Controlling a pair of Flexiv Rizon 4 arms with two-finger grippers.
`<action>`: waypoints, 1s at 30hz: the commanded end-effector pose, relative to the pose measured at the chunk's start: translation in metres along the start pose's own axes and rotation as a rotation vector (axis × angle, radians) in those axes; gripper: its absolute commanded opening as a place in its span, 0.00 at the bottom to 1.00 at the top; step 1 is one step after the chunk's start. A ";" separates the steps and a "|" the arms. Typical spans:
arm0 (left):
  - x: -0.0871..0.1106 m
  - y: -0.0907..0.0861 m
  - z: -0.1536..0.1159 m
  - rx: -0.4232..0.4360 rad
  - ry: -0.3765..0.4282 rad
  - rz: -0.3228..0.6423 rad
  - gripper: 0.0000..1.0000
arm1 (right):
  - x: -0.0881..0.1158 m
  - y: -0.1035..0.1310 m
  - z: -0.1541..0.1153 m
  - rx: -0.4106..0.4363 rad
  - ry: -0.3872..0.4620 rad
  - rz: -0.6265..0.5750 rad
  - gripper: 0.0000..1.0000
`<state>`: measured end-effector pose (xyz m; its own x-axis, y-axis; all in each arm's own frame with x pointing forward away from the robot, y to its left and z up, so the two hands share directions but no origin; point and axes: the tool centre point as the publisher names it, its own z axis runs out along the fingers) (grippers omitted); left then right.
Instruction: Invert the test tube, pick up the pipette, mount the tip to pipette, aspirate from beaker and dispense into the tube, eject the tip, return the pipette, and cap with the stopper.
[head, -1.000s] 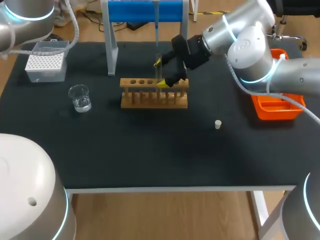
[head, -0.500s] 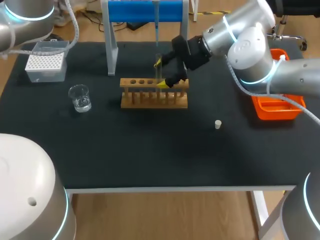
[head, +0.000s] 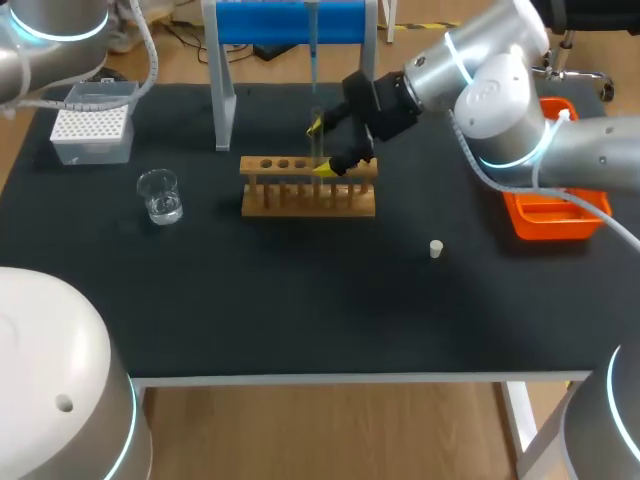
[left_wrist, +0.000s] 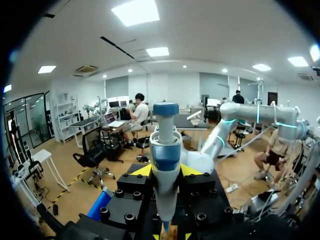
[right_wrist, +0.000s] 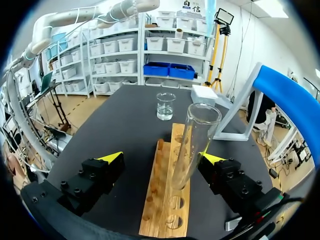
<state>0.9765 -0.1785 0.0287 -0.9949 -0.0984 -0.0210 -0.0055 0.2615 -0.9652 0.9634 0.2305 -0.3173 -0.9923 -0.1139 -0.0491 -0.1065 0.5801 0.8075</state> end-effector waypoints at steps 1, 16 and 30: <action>-0.002 -0.001 0.000 -0.004 0.005 -0.001 0.00 | -0.004 0.000 0.002 0.005 0.010 0.000 1.00; -0.002 -0.001 0.000 -0.004 0.005 -0.001 0.00 | -0.011 0.004 0.005 0.009 0.017 0.003 1.00; -0.002 -0.001 0.000 -0.004 0.005 -0.001 0.00 | -0.010 0.007 0.002 0.001 0.014 0.004 1.00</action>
<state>0.9765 -0.1785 0.0287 -0.9949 -0.0985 -0.0209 -0.0056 0.2616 -0.9652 0.9728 0.2385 -0.3143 -0.9921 -0.1192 -0.0394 -0.1019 0.5803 0.8080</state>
